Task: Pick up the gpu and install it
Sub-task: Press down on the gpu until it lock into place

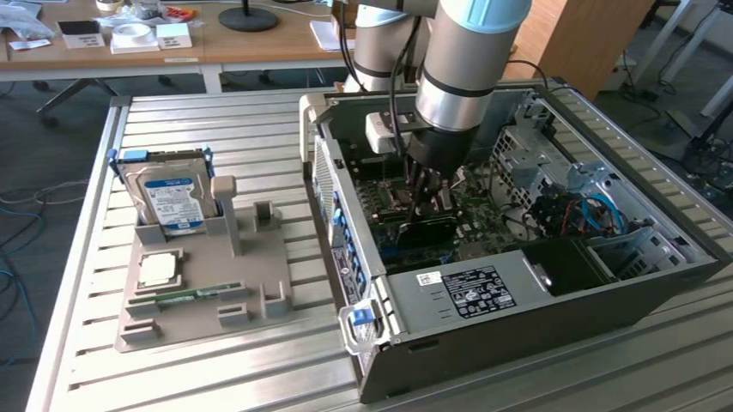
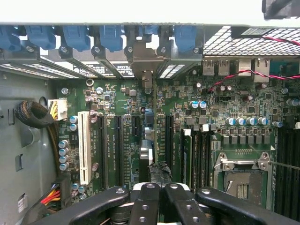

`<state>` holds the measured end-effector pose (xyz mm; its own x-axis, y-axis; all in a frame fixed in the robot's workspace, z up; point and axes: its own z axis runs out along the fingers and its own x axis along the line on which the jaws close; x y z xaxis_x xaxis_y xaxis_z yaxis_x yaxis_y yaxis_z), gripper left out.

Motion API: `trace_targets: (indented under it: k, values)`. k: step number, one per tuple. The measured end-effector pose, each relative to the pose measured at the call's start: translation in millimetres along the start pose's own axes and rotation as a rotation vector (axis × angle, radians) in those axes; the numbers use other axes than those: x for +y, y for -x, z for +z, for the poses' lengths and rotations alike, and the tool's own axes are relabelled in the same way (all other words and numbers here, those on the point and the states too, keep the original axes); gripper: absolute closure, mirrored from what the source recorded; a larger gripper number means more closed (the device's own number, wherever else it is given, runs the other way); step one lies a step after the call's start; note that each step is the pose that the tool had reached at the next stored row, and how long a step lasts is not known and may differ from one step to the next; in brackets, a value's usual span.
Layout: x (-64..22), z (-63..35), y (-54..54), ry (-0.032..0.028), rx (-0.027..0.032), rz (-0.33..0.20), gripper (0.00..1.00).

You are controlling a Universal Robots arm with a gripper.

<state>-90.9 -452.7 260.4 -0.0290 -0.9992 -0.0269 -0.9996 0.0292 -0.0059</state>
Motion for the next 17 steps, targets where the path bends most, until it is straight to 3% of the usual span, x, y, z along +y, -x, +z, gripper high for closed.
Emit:
trace_targets:
  k: [11,17]
  values:
    - [0.1,-0.6,0.1,-0.0005,-0.0013,0.0,0.89]
    - [0.0,-12.2,0.3,-0.0001,-0.0001,0.0,0.89]
